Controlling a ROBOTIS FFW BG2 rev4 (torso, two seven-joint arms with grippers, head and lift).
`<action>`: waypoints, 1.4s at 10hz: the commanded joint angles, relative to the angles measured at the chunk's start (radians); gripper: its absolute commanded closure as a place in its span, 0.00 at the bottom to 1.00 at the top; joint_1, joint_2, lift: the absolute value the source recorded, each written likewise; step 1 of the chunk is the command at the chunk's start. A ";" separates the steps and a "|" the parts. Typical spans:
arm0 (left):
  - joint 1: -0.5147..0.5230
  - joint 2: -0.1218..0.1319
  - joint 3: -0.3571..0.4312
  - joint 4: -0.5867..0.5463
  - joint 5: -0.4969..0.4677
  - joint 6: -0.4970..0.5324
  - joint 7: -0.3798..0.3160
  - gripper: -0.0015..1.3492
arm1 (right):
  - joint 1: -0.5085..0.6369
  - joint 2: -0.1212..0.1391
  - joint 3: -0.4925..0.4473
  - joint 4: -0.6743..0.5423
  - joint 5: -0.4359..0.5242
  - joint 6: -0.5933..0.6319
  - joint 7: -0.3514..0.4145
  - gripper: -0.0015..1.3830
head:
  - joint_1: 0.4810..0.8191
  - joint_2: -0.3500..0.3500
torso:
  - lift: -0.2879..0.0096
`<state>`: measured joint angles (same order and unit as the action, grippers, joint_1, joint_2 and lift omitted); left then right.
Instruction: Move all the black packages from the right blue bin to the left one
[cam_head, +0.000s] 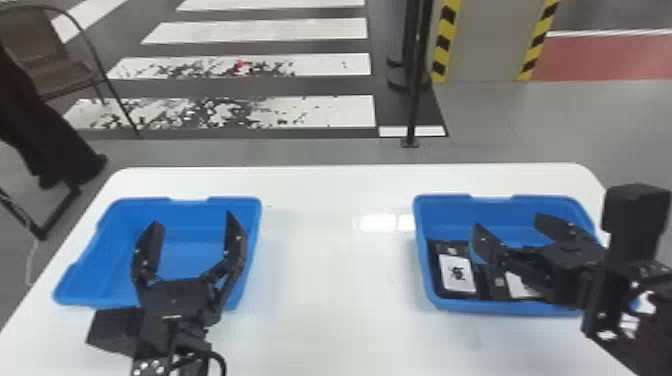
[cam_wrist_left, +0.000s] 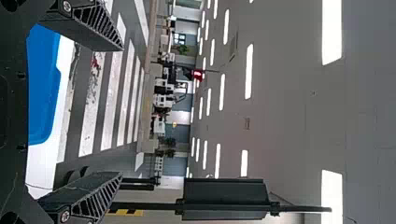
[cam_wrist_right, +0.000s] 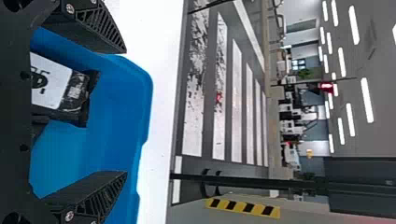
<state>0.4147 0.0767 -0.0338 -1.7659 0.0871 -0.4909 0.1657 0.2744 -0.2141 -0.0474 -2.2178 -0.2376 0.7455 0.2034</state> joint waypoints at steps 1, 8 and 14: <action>0.003 0.000 0.002 0.000 0.003 0.002 0.000 0.07 | -0.029 -0.001 0.006 0.013 0.010 0.111 -0.001 0.08 | 0.63 0.60 | 0.45; 0.003 0.000 0.000 0.000 0.009 0.000 0.000 0.07 | -0.120 -0.007 0.039 0.175 0.036 0.172 0.059 0.10 | 0.63 0.60 | 0.45; 0.005 -0.002 0.000 0.000 0.009 0.000 0.000 0.07 | -0.162 -0.016 0.075 0.280 0.010 0.131 0.119 0.10 | 0.63 0.63 | 0.45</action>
<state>0.4196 0.0752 -0.0338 -1.7659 0.0962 -0.4909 0.1657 0.1156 -0.2286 0.0225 -1.9451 -0.2194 0.8765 0.3221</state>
